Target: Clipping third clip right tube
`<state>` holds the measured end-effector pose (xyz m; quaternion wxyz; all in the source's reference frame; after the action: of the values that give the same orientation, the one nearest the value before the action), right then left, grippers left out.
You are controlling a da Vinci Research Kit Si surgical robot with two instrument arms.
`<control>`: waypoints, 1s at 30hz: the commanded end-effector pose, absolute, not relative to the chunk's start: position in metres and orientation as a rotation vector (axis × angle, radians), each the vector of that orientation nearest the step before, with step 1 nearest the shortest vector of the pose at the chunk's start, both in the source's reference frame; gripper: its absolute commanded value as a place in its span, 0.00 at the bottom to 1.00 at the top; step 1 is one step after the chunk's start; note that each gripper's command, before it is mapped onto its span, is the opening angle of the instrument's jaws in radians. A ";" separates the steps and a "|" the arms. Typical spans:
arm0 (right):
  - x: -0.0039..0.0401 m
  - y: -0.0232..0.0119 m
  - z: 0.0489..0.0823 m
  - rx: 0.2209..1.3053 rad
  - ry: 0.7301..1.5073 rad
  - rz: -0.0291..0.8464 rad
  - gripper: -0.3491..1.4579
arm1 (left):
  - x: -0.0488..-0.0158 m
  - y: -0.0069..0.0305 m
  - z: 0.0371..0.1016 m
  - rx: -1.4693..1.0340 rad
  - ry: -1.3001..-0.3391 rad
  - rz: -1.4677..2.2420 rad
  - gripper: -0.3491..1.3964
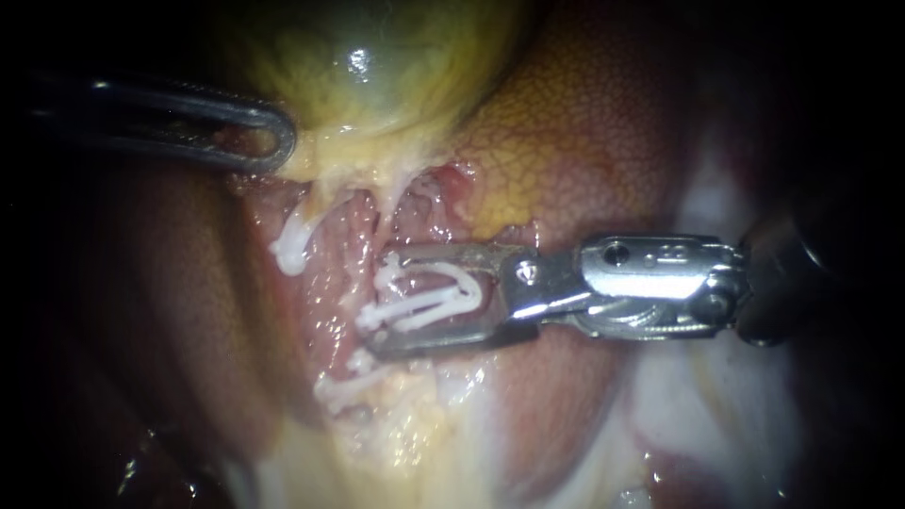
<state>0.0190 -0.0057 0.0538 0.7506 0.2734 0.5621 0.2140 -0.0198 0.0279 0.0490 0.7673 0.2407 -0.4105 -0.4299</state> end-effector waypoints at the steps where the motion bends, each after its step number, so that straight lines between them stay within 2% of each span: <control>1: 0.0189 -0.0056 0.0536 0.596 1.228 0.470 0.44 | -0.0197 0.0279 0.0490 0.523 -0.891 -0.933 0.00; 16: 0.0155 -0.0036 0.0512 0.592 1.220 0.493 0.44 | -0.0197 0.0279 0.0490 0.526 -0.891 -0.938 0.00; 30: 0.0152 -0.0029 0.0538 0.602 1.210 0.524 0.44 | -0.0197 0.0279 0.0490 0.526 -0.891 -0.938 0.00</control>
<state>0.0152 -0.0029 0.0541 0.7484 0.2750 0.5537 0.2402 -0.0197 0.0279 0.0490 0.7659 0.2420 -0.4100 -0.4321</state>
